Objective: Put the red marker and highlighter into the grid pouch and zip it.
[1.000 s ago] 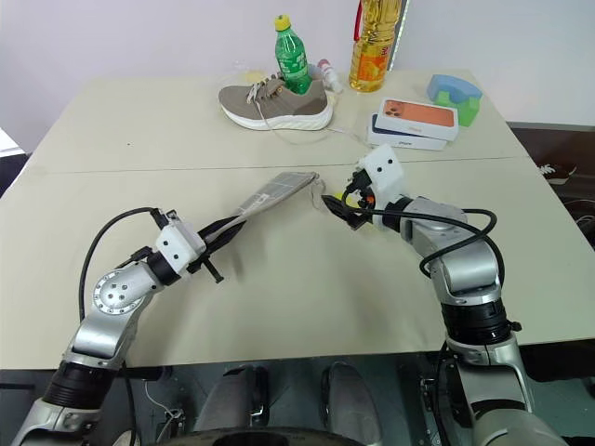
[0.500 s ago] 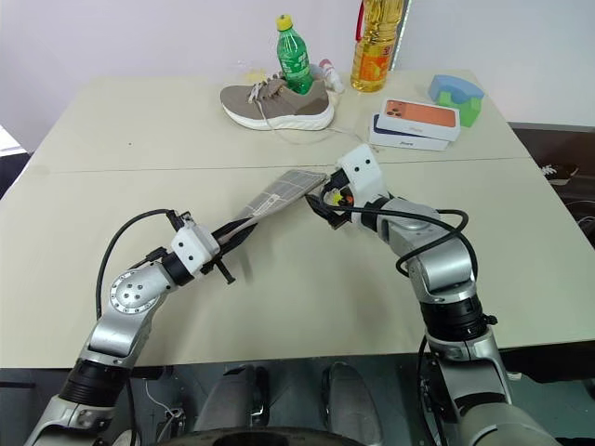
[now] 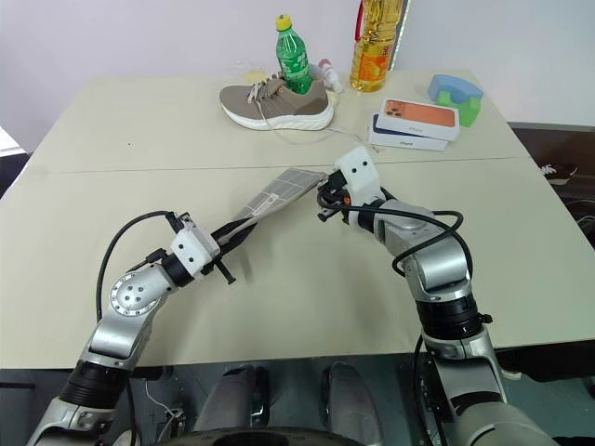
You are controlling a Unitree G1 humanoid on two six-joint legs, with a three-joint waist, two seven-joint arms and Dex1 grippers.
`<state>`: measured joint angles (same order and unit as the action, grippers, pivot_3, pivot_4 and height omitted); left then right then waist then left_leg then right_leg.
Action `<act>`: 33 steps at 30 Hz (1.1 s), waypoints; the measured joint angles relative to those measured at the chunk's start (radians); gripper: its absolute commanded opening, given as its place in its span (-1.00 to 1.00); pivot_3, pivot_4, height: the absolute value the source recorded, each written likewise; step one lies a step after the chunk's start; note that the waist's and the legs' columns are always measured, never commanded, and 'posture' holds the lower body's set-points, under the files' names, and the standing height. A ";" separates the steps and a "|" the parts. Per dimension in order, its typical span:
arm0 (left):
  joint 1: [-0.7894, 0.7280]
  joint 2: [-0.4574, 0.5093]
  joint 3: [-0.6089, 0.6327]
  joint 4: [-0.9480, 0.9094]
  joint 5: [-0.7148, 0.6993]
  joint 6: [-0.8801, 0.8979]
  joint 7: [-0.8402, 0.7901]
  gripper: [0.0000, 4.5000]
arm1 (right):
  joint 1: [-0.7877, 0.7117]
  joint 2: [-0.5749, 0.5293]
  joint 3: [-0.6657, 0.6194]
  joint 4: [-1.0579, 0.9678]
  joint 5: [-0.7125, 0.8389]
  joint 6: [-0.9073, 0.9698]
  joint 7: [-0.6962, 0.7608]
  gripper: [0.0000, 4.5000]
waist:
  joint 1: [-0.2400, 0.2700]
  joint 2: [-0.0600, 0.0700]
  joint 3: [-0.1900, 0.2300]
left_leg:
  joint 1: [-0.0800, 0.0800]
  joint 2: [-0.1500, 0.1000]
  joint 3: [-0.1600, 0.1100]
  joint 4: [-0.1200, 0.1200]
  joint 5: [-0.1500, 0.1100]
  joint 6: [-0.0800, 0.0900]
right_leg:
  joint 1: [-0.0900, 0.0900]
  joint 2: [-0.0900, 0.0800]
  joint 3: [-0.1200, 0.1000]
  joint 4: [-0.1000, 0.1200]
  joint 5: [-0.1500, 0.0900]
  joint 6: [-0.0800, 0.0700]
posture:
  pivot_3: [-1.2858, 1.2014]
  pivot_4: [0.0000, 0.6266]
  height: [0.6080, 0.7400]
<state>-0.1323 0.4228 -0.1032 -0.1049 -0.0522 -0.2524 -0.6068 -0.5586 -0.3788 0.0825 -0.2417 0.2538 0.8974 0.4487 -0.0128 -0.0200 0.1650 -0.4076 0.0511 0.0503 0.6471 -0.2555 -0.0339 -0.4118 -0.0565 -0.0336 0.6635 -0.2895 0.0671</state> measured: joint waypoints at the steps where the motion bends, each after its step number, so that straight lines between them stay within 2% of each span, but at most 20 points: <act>1: -0.001 -0.001 -0.001 0.000 0.001 0.000 0.000 -1.00 | 0.000 -0.007 0.014 0.000 -0.005 0.000 0.002 -0.97 | 0.000 0.000 0.000 | 0.000 0.000 0.000 0.000 0.000 0.000 | 0.000 0.000 0.000 0.000 0.000 0.000 | 0.03 -0.52 1.00; 9: -0.064 -0.075 -0.055 0.047 0.064 0.003 0.032 -1.00 | -0.002 -0.100 0.155 -0.110 -0.047 -0.018 0.081 -0.97 | 0.002 0.000 0.000 | 0.000 -0.001 0.000 0.000 0.000 0.000 | 0.000 0.000 0.000 0.000 0.000 0.000 | 0.03 -0.52 1.00; 19: -0.164 -0.153 -0.085 0.153 0.108 -0.007 0.083 -1.00 | -0.023 -0.139 0.258 -0.230 -0.054 -0.022 0.171 -0.97 | 0.002 0.000 0.000 | 0.000 -0.001 -0.001 0.001 0.000 0.000 | 0.000 0.000 0.000 0.000 0.000 0.000 | 0.03 -0.52 1.00; 33: -0.218 -0.210 -0.108 0.248 0.136 -0.043 0.120 -1.00 | -0.027 -0.147 0.300 -0.270 -0.068 0.012 0.185 -0.97 | 0.002 0.000 0.000 | 0.000 -0.001 -0.001 0.001 0.000 0.000 | 0.000 0.000 0.000 0.000 0.000 0.000 | 0.03 -0.52 1.00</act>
<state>-0.3500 0.2129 -0.2111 0.1429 0.0836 -0.2958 -0.4867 -0.5856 -0.5257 0.3825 -0.5122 0.1861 0.9099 0.6336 -0.0108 -0.0202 0.1654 -0.4079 0.0498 0.0490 0.6481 -0.2555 -0.0339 -0.4114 -0.0561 -0.0341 0.6635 -0.2895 0.0673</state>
